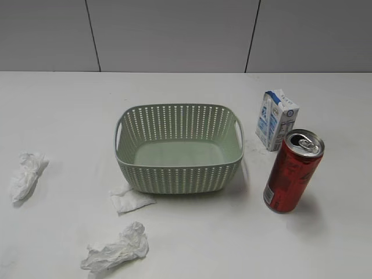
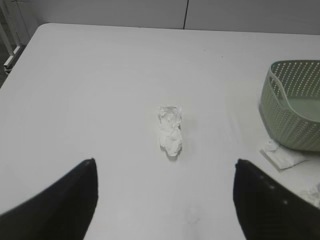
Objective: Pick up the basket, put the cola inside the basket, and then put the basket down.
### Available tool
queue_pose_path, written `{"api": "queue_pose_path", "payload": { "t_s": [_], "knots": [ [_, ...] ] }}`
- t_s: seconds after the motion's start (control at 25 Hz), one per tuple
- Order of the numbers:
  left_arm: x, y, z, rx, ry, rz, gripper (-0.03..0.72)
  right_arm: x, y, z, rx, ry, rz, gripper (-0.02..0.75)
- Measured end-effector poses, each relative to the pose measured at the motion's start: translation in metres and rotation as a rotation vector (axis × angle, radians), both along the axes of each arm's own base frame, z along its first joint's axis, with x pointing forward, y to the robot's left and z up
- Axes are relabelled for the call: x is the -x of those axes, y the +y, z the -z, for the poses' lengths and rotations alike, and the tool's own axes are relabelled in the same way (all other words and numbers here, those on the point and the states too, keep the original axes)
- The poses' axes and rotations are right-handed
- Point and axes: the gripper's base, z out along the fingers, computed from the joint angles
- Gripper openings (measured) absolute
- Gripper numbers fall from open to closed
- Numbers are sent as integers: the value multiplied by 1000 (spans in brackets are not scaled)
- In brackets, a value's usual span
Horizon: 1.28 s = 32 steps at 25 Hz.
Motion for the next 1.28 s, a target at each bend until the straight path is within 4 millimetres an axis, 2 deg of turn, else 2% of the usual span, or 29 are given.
{"api": "queue_pose_path", "payload": {
  "t_s": [0.6,0.76,0.92,1.28],
  "knots": [
    [0,0,-1,2,-4,1,591,0,0,0,0,-1,0,552],
    [-1,-1,-11,11,-32,4,591,0,0,0,0,-1,0,552],
    [-17,-4,-32,11,-33,4,591,0,0,0,0,-1,0,552],
    [-82,-17,-69,-13,61,30,589,-1,0,-3,-9,-34,3,552]
  ]
}}
